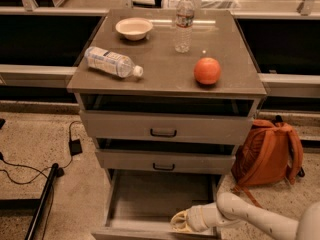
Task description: Open bottom drawer
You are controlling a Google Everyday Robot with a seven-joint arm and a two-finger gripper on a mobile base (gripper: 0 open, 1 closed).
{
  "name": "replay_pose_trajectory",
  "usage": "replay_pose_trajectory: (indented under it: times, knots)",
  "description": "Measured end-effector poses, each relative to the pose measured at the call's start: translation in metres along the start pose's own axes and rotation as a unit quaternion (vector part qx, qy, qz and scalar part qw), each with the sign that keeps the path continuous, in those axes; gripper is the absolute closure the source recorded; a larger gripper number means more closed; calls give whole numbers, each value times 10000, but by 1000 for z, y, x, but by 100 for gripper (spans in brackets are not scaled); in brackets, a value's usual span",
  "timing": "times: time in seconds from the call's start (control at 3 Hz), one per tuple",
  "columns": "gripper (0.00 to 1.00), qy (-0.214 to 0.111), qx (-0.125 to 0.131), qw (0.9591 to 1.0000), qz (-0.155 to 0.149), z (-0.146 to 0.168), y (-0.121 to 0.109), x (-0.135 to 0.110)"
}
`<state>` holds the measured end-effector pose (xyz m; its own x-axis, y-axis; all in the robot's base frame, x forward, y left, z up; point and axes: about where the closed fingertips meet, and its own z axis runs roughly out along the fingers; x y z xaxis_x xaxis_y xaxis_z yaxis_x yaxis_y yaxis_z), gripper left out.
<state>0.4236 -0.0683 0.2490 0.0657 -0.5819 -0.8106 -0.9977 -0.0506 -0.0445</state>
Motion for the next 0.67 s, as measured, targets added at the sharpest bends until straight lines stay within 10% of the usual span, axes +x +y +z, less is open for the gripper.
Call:
replay_pose_trajectory:
  times: [0.67]
  knots:
    - [87,-435,650,9963,-362,-36,-17,-38]
